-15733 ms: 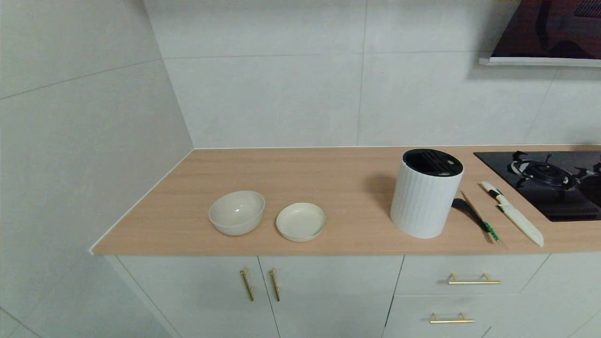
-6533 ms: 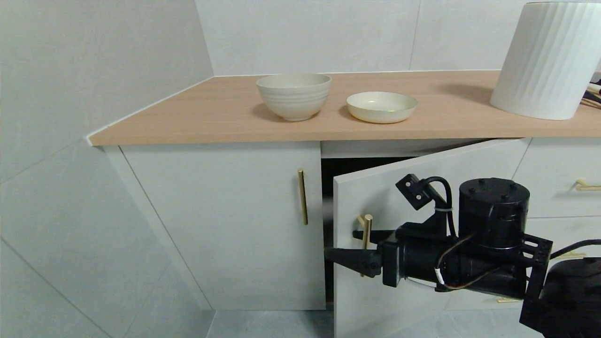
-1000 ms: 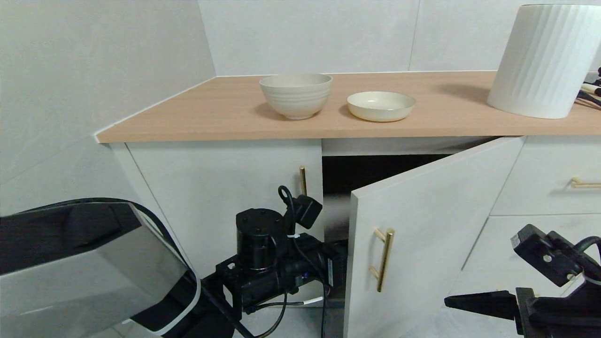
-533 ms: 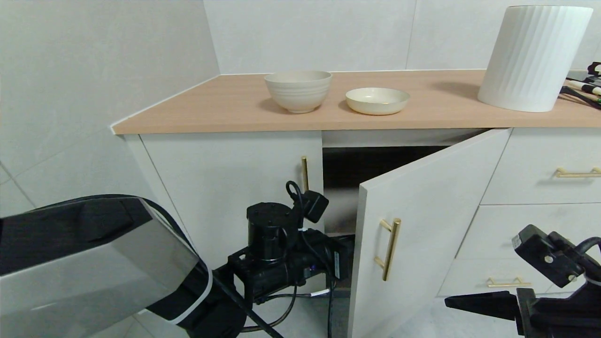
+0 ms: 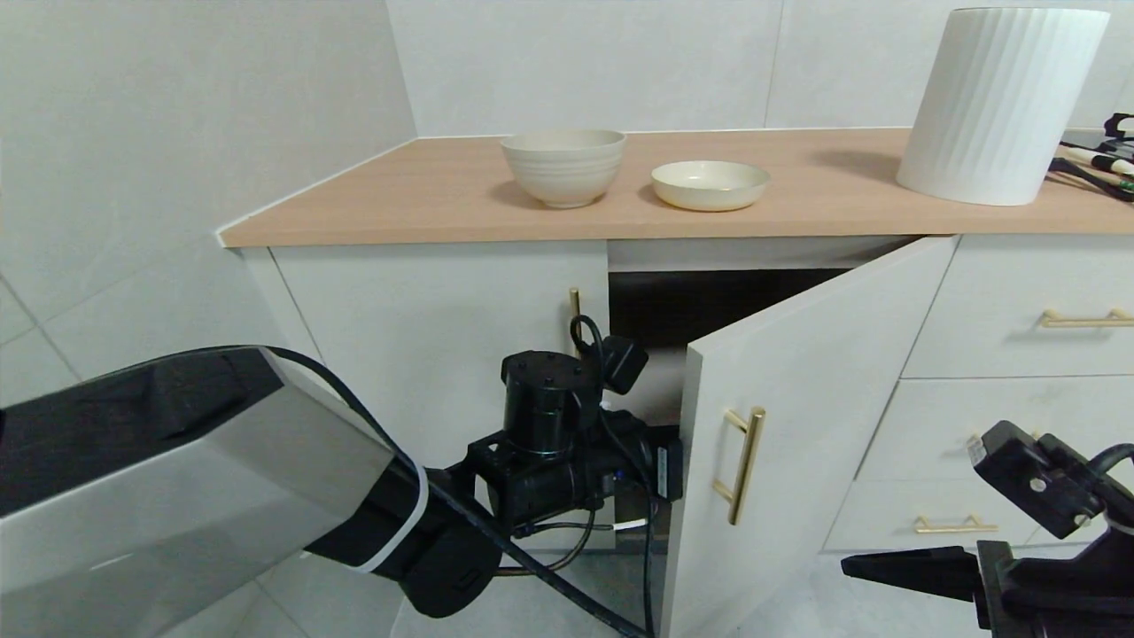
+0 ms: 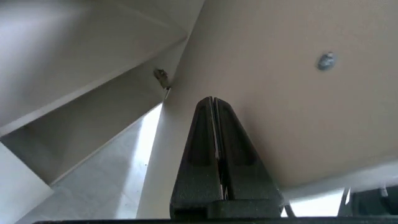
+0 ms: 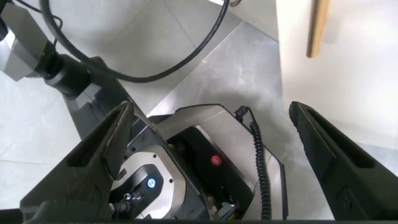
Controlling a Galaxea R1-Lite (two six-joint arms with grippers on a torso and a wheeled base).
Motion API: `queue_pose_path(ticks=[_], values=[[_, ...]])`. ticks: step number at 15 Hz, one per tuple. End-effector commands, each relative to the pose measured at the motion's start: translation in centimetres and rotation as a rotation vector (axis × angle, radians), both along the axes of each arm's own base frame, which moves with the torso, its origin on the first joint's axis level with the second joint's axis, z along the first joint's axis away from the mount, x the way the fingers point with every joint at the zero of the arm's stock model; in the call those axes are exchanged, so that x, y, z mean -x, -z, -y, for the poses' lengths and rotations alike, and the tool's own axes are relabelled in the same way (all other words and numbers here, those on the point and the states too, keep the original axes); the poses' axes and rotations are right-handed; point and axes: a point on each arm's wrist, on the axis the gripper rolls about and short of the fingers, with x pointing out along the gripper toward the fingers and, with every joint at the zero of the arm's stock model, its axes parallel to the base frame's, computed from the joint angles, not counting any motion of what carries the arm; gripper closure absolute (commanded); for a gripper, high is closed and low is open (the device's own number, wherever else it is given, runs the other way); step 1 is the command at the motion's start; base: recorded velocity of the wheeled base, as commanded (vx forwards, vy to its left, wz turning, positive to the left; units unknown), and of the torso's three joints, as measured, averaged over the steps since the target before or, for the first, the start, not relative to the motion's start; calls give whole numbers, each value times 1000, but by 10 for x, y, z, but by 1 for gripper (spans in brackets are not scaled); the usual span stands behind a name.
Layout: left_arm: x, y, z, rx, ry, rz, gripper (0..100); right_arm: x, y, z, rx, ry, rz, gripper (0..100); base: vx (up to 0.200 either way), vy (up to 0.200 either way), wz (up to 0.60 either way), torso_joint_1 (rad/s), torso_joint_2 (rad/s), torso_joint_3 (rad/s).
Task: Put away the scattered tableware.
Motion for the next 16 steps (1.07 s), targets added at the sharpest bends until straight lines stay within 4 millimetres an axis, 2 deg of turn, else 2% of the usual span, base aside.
queue_pose_path(ticks=[1, 6, 9, 11, 12, 13, 14, 16], values=[[2, -4, 2, 9, 9, 8, 100, 0, 0, 0, -1, -1, 0, 0, -200, 0, 0, 2, -2, -12], [-14, -3, 19, 5, -37, 22, 100, 2, -2, 2, -10, -1, 10, 0, 0, 0, 0, 0, 0, 0], [-12, -5, 24, 3, -73, 35, 100, 3, -3, 2, -15, -4, 14, 0, 0, 0, 0, 0, 0, 0], [9, -13, 40, 9, -54, 60, 100, 4, -6, 2, -25, -11, 24, 0, 0, 0, 0, 0, 0, 0], [31, -17, 56, 14, 15, 70, 100, 10, -8, 3, -40, -38, 35, 0, 0, 0, 0, 0, 0, 0], [64, -24, 76, 19, 117, 75, 100, 22, -12, 6, -72, -97, 55, 0, 0, 0, 0, 0, 0, 0], [93, -34, 86, 29, 208, 74, 100, 31, -16, 10, -107, -153, 72, 0, 0, 0, 0, 0, 0, 0], [111, -46, 74, 36, 266, 78, 100, 39, -23, 16, -149, -193, 99, 0, 0, 0, 0, 0, 0, 0]])
